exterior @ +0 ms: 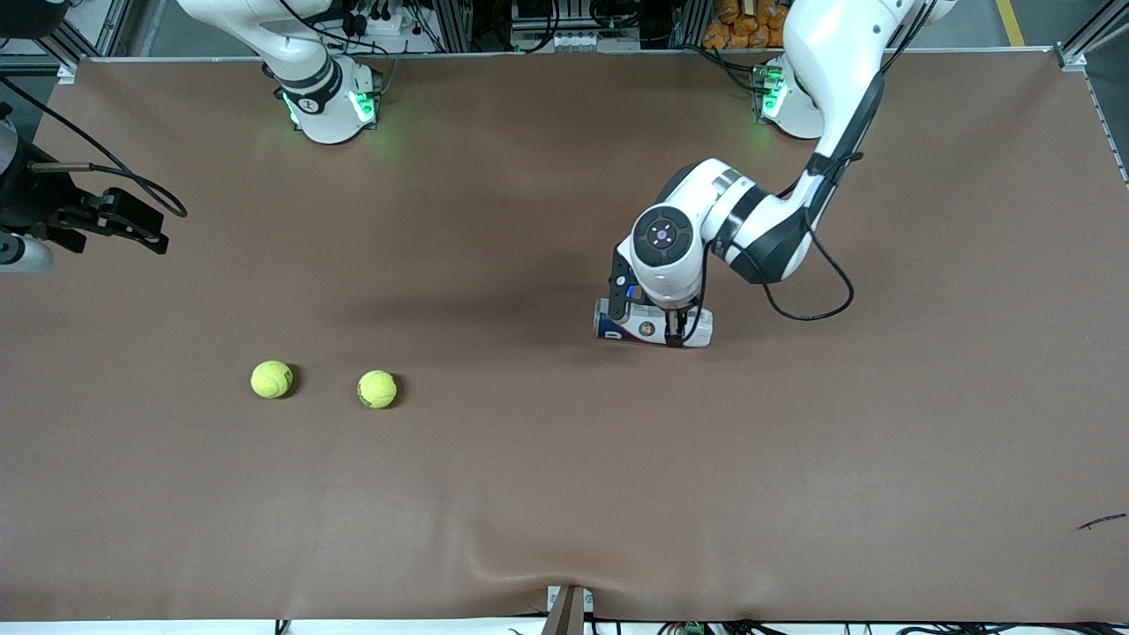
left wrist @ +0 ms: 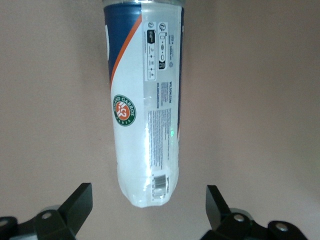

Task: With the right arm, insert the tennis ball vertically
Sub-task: 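Reach the left gripper down to the lying white tennis ball can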

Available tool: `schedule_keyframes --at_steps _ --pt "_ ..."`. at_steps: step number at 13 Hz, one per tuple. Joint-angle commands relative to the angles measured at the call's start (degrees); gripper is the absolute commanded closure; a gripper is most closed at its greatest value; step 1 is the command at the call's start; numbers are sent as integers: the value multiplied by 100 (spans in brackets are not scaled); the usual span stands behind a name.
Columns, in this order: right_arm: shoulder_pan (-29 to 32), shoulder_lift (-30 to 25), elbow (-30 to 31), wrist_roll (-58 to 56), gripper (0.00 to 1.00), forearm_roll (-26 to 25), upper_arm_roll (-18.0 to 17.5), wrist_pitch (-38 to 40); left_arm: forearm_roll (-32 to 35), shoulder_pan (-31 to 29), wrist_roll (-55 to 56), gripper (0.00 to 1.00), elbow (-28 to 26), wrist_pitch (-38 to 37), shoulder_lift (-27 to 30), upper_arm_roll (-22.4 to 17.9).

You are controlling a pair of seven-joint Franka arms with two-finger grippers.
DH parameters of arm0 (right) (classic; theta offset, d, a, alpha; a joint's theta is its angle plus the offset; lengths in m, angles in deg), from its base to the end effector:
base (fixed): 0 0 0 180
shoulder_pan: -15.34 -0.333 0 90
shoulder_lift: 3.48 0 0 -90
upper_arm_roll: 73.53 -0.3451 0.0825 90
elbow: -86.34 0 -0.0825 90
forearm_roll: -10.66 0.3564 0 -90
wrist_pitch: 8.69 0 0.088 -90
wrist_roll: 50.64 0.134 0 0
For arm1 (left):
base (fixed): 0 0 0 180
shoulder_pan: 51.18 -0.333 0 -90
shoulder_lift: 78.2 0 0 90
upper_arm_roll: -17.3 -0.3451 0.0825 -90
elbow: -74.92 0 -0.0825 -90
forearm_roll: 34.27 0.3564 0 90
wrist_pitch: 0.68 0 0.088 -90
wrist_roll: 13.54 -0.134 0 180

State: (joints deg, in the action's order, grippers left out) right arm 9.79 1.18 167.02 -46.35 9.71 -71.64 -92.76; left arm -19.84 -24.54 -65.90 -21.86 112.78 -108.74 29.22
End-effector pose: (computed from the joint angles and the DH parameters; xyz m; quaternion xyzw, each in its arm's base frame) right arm 0.5428 0.0333 0.6456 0.9999 -0.0062 -0.0104 0.0103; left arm 0.5184 -0.3676 0.2928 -0.6556 0.7447 0.1182 0.0412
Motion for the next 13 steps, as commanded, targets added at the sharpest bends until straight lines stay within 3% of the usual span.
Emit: schedule_keyframes --at_steps 1,7,13 --pt "19 -96 35 -25 0 -72 -57 -22 305 87 375 0 -156 411 -154 -5" --pt "19 -61 43 1 0 -72 -49 -22 727 386 1175 0 -236 685 -409 -5" --pt "-33 -35 96 63 0 -19 -49 -92 982 334 1211 0 -236 747 -541 -5"
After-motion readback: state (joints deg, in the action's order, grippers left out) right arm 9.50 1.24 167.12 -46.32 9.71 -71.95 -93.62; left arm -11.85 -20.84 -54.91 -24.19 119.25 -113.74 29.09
